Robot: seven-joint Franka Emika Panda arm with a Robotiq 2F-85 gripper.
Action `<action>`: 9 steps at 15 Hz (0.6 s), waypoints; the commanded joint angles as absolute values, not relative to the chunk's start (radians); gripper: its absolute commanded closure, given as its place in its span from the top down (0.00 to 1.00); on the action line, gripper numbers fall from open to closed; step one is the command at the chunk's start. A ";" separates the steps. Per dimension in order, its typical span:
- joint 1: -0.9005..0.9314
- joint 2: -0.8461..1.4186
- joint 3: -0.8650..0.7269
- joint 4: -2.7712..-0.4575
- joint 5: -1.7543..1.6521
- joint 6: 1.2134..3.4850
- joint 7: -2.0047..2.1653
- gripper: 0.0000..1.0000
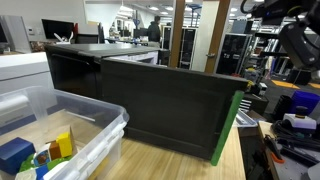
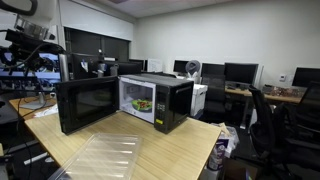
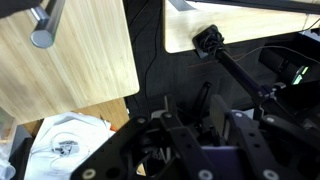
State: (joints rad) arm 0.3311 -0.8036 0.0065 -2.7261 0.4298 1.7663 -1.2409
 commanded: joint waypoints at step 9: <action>0.228 -0.769 -0.029 -2.778 0.310 2.038 -1.210 0.03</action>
State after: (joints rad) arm 0.2559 -0.7900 -0.0239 -2.7790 0.3666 1.9916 -1.2355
